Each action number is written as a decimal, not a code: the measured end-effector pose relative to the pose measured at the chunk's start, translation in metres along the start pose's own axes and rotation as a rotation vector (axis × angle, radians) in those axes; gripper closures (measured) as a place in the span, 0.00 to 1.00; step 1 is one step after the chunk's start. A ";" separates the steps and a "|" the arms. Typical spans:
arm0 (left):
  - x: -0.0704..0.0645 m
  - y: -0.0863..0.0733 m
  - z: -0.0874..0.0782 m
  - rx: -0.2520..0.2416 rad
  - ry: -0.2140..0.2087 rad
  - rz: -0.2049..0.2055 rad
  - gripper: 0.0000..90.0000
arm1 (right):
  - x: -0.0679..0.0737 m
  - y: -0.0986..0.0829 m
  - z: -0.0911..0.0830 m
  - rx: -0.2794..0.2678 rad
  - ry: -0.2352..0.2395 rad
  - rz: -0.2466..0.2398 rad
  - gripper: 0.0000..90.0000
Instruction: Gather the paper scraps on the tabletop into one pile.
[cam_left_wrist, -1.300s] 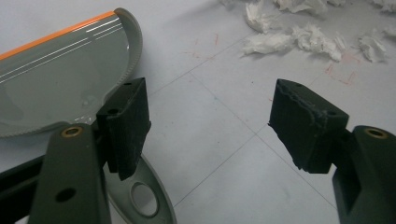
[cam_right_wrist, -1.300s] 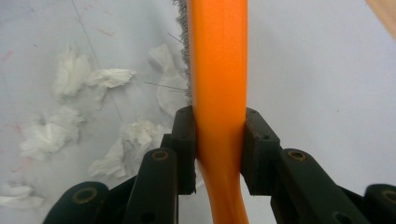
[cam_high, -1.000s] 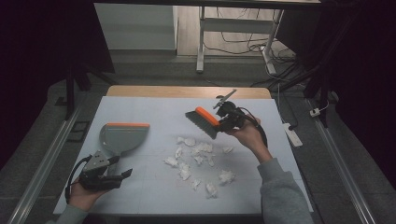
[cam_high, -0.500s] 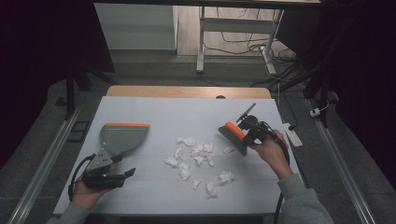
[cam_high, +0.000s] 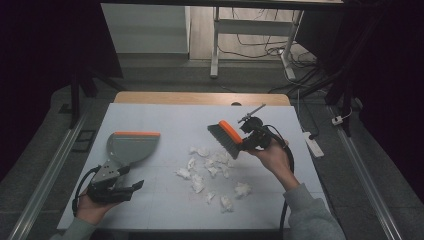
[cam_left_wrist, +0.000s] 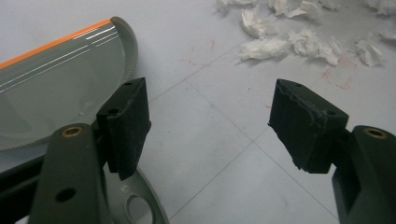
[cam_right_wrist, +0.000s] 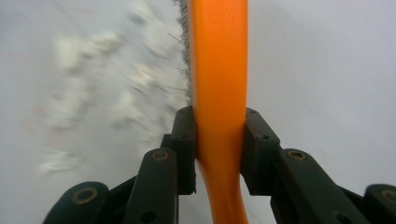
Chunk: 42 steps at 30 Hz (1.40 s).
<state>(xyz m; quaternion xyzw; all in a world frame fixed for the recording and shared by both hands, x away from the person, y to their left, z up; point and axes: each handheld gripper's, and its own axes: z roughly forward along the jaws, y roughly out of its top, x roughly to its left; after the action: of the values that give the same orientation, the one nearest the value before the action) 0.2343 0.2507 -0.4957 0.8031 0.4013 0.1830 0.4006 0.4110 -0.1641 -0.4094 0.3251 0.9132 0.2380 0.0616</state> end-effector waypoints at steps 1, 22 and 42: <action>0.000 0.000 0.000 0.002 0.000 0.002 0.33 | 0.007 0.002 -0.001 -0.007 0.012 -0.018 0.77; 0.000 -0.002 0.000 0.003 0.007 0.005 0.33 | 0.114 0.065 0.089 0.077 0.300 -0.134 0.77; -0.002 -0.002 0.002 0.009 0.000 0.016 0.33 | 0.062 0.038 0.049 0.068 0.144 -0.063 0.77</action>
<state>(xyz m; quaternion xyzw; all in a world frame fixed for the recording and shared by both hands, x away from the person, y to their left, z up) 0.2332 0.2489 -0.4985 0.8080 0.3958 0.1845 0.3955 0.3969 -0.0805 -0.4325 0.2803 0.9326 0.2273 -0.0079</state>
